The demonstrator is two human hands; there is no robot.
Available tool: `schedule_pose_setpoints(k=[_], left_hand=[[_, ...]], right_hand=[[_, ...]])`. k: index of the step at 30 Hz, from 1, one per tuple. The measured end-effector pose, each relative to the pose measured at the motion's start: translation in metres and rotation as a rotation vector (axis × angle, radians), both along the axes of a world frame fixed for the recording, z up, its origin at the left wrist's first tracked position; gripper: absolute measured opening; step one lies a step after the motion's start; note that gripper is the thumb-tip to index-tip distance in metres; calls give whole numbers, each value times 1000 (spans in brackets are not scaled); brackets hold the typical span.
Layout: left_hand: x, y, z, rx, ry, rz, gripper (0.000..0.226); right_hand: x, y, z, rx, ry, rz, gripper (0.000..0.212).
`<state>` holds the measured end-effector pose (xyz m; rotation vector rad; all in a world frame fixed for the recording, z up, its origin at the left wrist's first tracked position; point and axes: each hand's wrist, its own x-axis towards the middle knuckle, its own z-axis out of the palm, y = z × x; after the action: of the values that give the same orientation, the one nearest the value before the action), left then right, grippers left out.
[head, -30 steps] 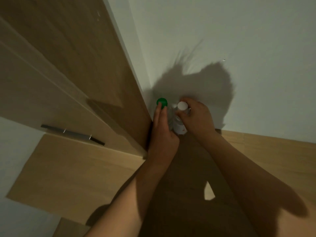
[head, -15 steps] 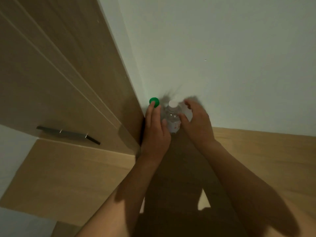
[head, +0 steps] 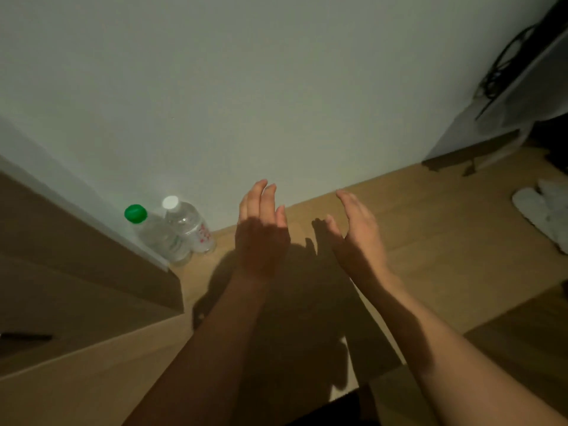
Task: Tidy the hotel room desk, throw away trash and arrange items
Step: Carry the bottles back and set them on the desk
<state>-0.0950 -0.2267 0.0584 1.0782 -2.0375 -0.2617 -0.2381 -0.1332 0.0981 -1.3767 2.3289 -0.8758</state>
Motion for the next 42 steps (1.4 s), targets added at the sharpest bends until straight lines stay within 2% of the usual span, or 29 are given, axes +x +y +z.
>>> schedule_pose_setpoints(k=[4,7,16,25,33,42], left_hand=[[-56,39,18,40,-115,-127,36],[-105,74,28,149,-188,-203,42],[-296,253,35,5,-304,-632,43],[-459,410,41,-55,-289,-918,40],[-592,469,37,-97,-304,-1034,39],[-789,487,39,-89,-311,-1097,39]], right_hand=[[-42,57,8,-45,-57,-180,55],[-74,104,10,-82,-24,-269,52],[-217,316,8,-184,34,-651,48],[-336,487,4,-161,134,-874,49],[-444,545,-2,-107,95,-1000,50],[-627,564,9,-107,87,-1064,53]])
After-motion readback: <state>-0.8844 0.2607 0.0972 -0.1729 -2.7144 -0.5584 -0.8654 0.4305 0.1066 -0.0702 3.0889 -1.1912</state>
